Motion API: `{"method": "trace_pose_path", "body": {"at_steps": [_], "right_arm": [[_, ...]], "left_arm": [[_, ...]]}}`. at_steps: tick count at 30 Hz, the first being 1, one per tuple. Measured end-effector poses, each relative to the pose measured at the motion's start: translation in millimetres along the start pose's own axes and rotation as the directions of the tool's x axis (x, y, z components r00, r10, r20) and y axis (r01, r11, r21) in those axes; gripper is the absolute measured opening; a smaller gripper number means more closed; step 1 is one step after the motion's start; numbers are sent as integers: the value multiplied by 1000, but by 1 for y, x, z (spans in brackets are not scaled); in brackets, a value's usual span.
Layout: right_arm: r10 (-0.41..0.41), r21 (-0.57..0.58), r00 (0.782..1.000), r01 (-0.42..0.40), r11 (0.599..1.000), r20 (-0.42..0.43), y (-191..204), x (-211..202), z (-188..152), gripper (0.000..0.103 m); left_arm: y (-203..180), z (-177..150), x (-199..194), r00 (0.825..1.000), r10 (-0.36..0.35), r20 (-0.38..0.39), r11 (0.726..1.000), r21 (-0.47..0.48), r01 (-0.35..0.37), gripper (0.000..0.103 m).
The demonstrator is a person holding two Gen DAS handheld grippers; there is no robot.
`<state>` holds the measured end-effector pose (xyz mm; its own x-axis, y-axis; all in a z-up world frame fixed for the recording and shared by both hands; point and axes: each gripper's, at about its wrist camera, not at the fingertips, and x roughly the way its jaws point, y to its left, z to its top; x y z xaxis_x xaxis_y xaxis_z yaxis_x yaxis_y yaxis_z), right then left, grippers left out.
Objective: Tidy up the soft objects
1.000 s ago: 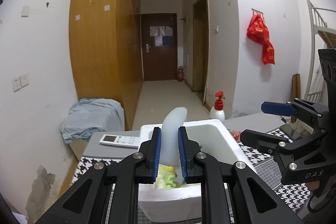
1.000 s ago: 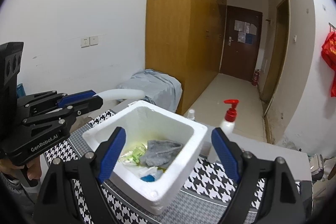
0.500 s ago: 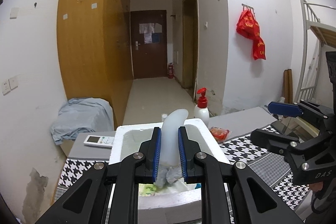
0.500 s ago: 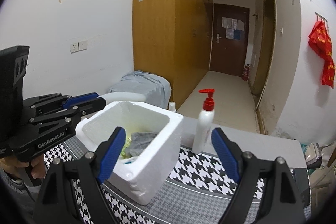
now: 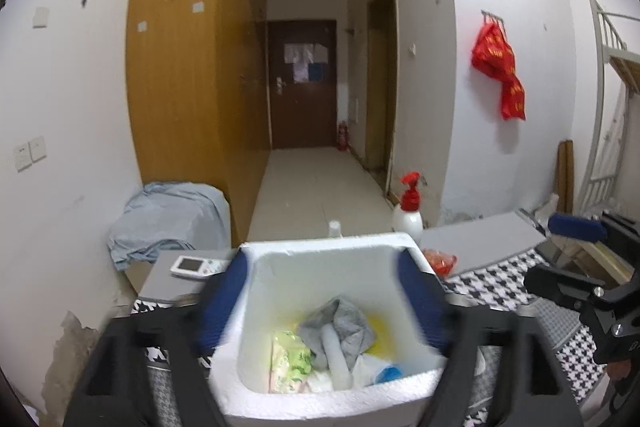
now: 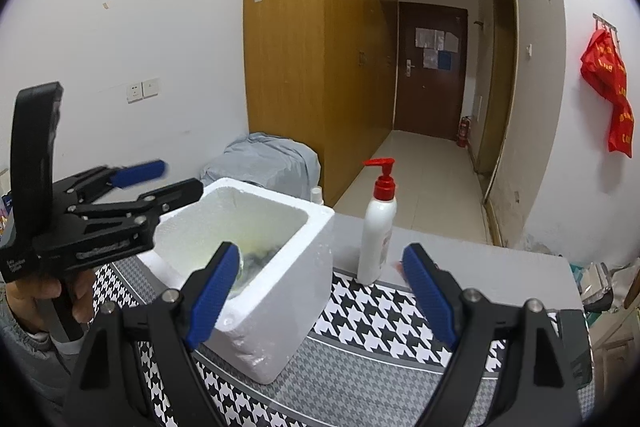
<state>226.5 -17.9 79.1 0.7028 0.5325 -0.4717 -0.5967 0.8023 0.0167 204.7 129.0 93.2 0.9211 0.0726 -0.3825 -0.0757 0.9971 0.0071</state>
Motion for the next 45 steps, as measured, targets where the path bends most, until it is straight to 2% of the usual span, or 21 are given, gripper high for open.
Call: {"method": "trace_pose_path", "body": {"at_steps": [1, 2, 9, 11, 17, 22, 28, 30, 35, 42, 45], "right_arm": [[0, 5, 1000, 0, 1000, -1, -1, 1, 0, 87], [0, 9, 1000, 0, 1000, -4, -1, 2, 0, 87], [4, 18, 1000, -4, 1000, -5, 1, 2, -1, 87], [2, 17, 1000, -2, 1000, -2, 3, 0, -1, 97], [-6, 38, 1000, 5, 999, 30, 4, -11, -1, 103], [-41, 49, 997, 38, 998, 64, 6, -22, -5, 103], [-73, 46, 996, 70, 996, 54, 12, -28, -8, 103], [-71, 46, 996, 69, 997, 59, 13, -31, -10, 103], [-68, 66, 996, 64, 996, 57, 12, -39, -12, 103], [-138, 95, 988, 131, 987, 65, 10, -49, -20, 103], [-194, 61, 975, 188, 980, 112, 17, -57, -25, 103]], "left_arm": [[0, 0, -2, 1000, 14, 14, 1000, -2, -14, 101], [1, 0, -4, 999, 36, 31, 999, 3, -36, 102], [-1, 2, -6, 999, 32, 25, 999, 13, -33, 102], [-2, -1, -8, 999, 34, 25, 999, 14, -34, 102], [-4, -8, -16, 999, 29, 21, 999, 17, -29, 102], [-8, -10, -25, 998, 44, 36, 999, 21, -45, 102], [-13, -14, -37, 995, 77, 65, 996, 29, -79, 102], [-14, -15, -40, 996, 65, 64, 997, 37, -68, 102], [-11, -15, -46, 997, 64, 52, 998, 2, -64, 102], [-13, -18, -64, 995, 74, 69, 997, -25, -72, 102], [-18, -22, -70, 988, 140, 62, 990, -24, -138, 102]]}}
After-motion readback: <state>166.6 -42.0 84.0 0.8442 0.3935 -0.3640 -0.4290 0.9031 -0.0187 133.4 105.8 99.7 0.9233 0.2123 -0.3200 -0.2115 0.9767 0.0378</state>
